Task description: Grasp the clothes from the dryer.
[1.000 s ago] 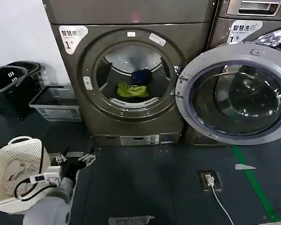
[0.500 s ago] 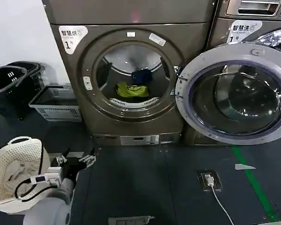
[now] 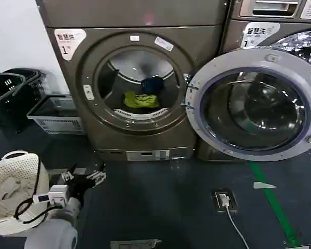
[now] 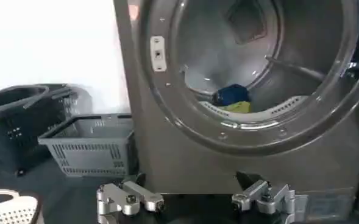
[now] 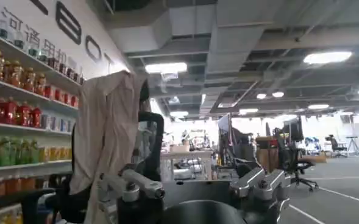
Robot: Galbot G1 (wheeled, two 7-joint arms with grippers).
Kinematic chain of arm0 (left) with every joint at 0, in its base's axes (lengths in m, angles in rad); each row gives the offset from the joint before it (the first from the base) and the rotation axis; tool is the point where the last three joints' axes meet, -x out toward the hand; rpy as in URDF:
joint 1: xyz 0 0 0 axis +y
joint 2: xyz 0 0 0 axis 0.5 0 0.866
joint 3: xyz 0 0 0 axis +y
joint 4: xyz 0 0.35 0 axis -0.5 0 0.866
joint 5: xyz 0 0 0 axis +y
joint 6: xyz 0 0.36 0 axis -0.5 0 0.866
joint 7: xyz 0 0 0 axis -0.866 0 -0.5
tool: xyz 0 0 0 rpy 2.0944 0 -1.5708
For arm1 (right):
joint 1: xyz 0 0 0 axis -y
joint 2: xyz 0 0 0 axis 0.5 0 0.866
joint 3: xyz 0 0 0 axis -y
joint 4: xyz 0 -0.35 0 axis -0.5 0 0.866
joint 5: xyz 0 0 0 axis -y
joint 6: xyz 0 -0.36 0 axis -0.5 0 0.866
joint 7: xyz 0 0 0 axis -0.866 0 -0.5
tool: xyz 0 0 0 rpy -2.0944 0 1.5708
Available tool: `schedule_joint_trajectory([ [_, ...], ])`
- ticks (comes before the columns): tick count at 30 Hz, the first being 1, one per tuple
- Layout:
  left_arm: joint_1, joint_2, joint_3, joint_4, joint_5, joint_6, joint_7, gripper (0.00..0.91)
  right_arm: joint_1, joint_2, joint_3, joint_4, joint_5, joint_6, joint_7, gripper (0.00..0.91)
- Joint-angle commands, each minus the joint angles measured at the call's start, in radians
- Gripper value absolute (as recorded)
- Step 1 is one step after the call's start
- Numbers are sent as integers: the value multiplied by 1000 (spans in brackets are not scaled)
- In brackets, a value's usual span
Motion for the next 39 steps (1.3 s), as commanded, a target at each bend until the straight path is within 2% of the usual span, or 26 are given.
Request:
schedule_joint_trajectory([
  [1, -2, -2, 1, 6, 2, 49, 7, 907, 2, -2, -1, -1, -1, -1, 5, 907],
  [18, -23, -5, 9, 16, 23, 49, 35, 907, -5, 14, 6, 2, -5, 12, -7, 907],
  [25, -25, -11, 32, 18, 40, 49, 37, 907, -13, 22, 19, -7, 5, 47, 19, 907],
  [30, -32, -13, 38, 19, 39, 49, 37, 907, -21, 30, 34, -5, 51, 54, 36, 907],
  [39, -30, -9, 34, 17, 36, 49, 35, 907, -35, 47, 40, 0, 66, 64, 43, 907],
])
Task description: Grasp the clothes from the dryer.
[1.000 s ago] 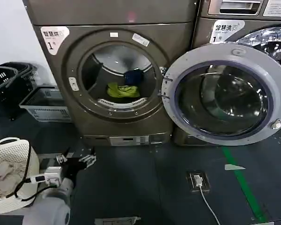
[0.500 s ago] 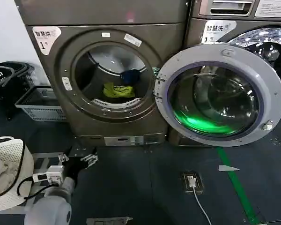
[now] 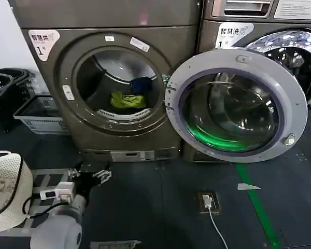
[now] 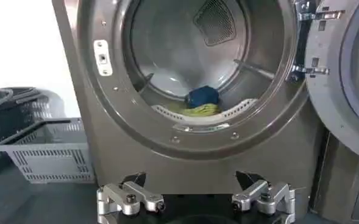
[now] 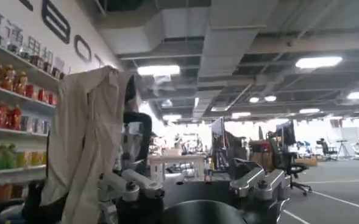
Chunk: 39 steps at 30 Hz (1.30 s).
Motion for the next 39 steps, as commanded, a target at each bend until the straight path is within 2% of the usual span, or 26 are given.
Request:
schedule_joint_trajectory([
  [1, 0, 3, -2, 2, 1, 49, 1, 907, -3, 3, 3, 3, 13, 7, 7, 907],
  [17, 2, -5, 1, 4, 9, 49, 4, 907, 4, -2, -3, -6, 24, 29, 34, 907],
  [39, 1, -5, 13, 11, 16, 49, 14, 907, 6, -6, -6, -17, 32, 38, 45, 907],
])
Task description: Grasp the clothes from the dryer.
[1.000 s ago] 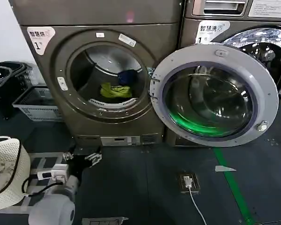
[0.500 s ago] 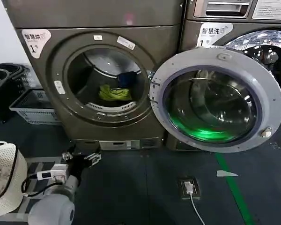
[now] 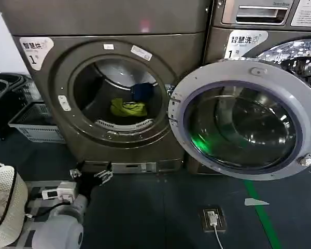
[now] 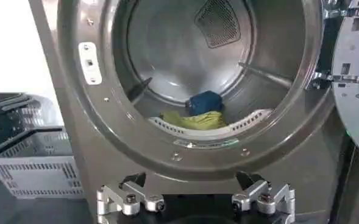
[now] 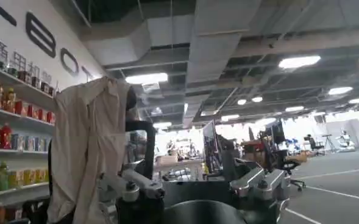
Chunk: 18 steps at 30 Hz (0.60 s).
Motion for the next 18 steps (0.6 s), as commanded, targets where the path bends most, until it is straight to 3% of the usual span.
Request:
schedule_joint_trajectory([
  [1, -1, 1, 2, 2, 0, 49, -1, 907, 1, -2, -1, 0, 1, 1, 2, 907],
  [18, -16, 0, 6, 10, 1, 49, -4, 907, 6, 8, -5, -5, 0, 4, 4, 907],
])
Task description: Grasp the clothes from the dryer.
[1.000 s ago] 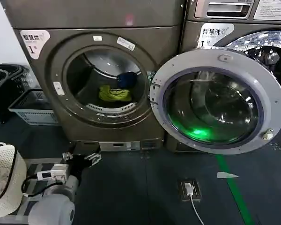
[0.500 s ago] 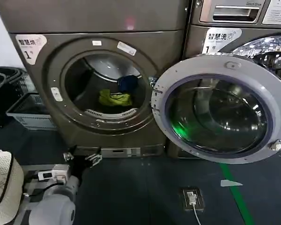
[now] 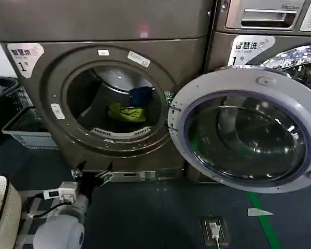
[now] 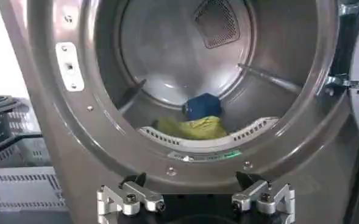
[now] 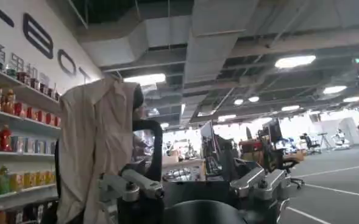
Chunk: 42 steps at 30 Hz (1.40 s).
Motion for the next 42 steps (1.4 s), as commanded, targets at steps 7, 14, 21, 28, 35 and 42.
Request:
schedule_joint_trajectory([
  [7, 4, -4, -6, -3, 1, 49, 1, 907, 3, 1, -1, -1, 0, 1, 0, 907],
  [14, 6, -7, -5, -1, 2, 49, 3, 907, 1, 2, 1, -3, 0, 0, 0, 907],
  [21, 8, -12, -4, -3, 1, 49, 3, 907, 8, 4, -5, -8, -1, 1, 2, 907],
  [28, 7, -15, -5, 3, 4, 49, 3, 907, 8, 1, -7, -13, -2, 2, 1, 907],
  [35, 5, -16, -4, 5, 13, 49, 4, 907, 6, 2, -6, -19, -2, 5, 2, 907],
  [42, 6, -16, -1, 7, 17, 49, 7, 907, 7, 4, -12, -17, -3, 5, 2, 907],
])
